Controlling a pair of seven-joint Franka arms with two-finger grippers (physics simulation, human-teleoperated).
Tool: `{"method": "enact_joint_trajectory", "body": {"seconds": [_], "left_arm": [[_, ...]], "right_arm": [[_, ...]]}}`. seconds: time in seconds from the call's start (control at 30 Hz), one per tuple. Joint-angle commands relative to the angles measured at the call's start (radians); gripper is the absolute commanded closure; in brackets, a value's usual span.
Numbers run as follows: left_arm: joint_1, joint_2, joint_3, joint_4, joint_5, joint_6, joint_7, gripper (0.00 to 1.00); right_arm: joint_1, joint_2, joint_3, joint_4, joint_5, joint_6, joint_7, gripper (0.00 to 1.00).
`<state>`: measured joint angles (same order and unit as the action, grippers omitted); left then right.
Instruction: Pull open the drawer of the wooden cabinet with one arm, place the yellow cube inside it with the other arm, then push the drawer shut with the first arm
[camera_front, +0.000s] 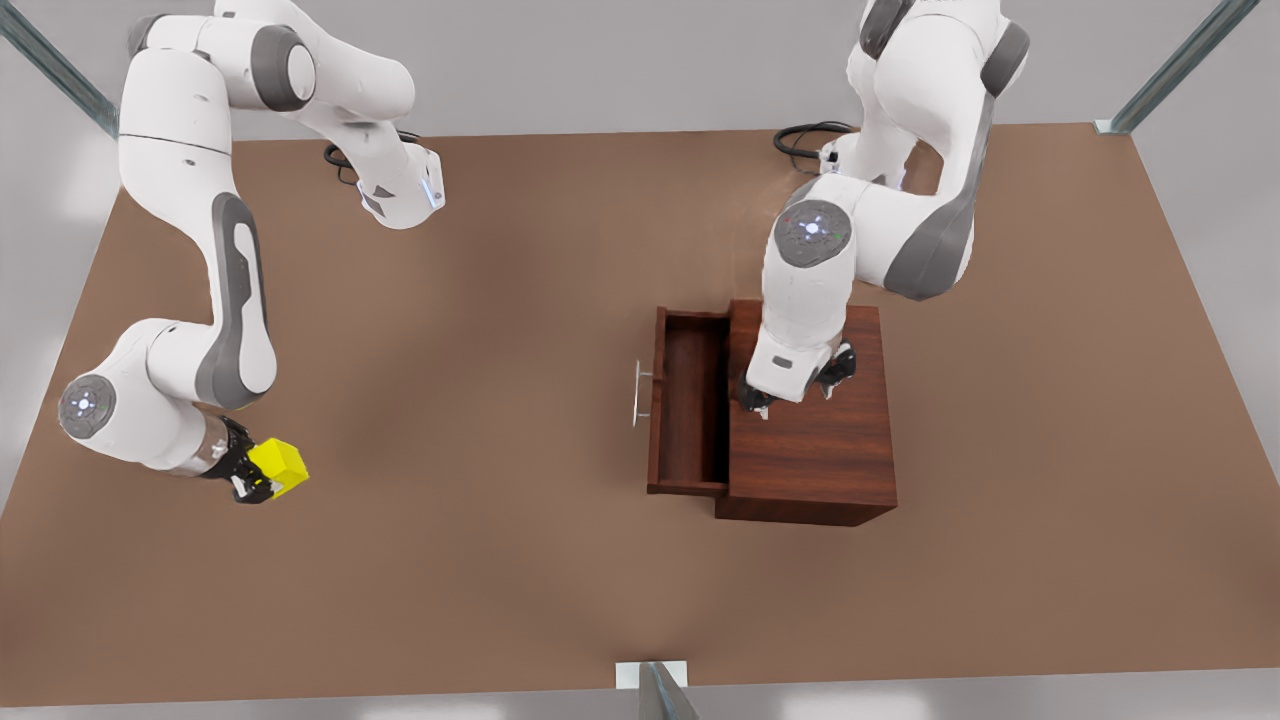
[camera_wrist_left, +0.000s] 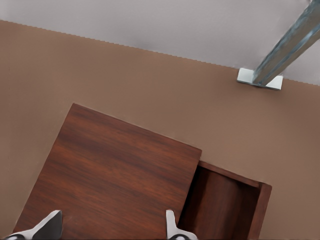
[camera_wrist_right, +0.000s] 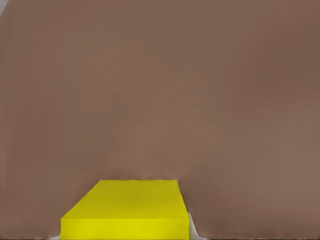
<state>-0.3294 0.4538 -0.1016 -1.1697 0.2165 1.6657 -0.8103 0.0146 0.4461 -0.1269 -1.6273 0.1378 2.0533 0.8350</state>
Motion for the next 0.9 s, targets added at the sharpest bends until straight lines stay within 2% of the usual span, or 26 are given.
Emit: {"method": "enact_joint_trajectory", "body": {"seconds": [0.0, 0.03, 0.07, 0.1, 0.13, 0.3, 0.47, 0.6, 0.67, 0.7, 0.73, 0.87], "left_arm": [[0.233, -0.059, 0.0, -0.054, -0.226, -0.259, 0.864, 0.0], [0.243, -0.314, 0.019, -0.494, -0.22, 0.067, 0.827, 0.0], [0.242, -0.402, 0.02, -0.627, -0.223, 0.183, 0.718, 0.0], [0.236, -0.389, 0.017, -0.507, -0.218, 0.073, 0.697, 0.0], [0.234, -0.386, 0.017, -0.46, -0.22, 0.022, 0.7, 0.0], [0.171, -0.323, 0.011, -0.413, -0.217, 0.014, 0.698, 0.0], [0.182, -0.29, 0.02, -0.369, -0.218, 0.014, 0.772, 0.0], [0.223, -0.288, 0.023, -0.347, -0.215, 0.014, 0.882, 0.0], [0.228, -0.288, 0.023, -0.358, -0.217, 0.014, 0.882, 0.0], [0.243, -0.317, 0.037, -0.424, -0.217, 0.029, 0.89, 0.0], [0.259, -0.408, 0.057, -0.58, -0.221, 0.173, 0.93, 0.0], [0.254, -0.389, 0.056, -0.548, -0.215, 0.14, 0.927, 0.0]], "right_arm": [[0.056, -0.021, 0.001, 0.012, 0.002, -0.1, 0.315, 0.45], [0.091, -0.03, 0.003, 0.035, 0.017, -0.148, 0.381, 0.45], [0.126, -0.044, 0.003, 0.037, 0.023, -0.168, 0.45, 0.45], [0.16, -0.047, 0.001, 0.056, 0.023, -0.197, 0.525, 0.45], [0.18, -0.046, 0.001, 0.079, 0.023, -0.237, 0.584, 0.45], [0.387, -0.047, 0.01, 0.119, 0.077, -0.242, 0.964, 0.45], [0.565, 0.003, 0.007, 0.239, 0.103, -0.249, 1.308, 0.45], [0.643, 0.143, 0.006, 0.46, 0.101, -0.292, 1.533, 0.45], [0.663, 0.204, 0.006, 0.532, 0.101, -0.291, 1.659, 0.45], [0.682, 0.23, 0.004, 0.567, 0.101, -0.289, 1.716, 0.45], [0.689, 0.253, 0.01, 0.601, 0.101, -0.289, 1.77, 0.45], [0.737, 0.293, 0.03, 0.661, 0.101, -0.272, 1.885, 0.45]]}}
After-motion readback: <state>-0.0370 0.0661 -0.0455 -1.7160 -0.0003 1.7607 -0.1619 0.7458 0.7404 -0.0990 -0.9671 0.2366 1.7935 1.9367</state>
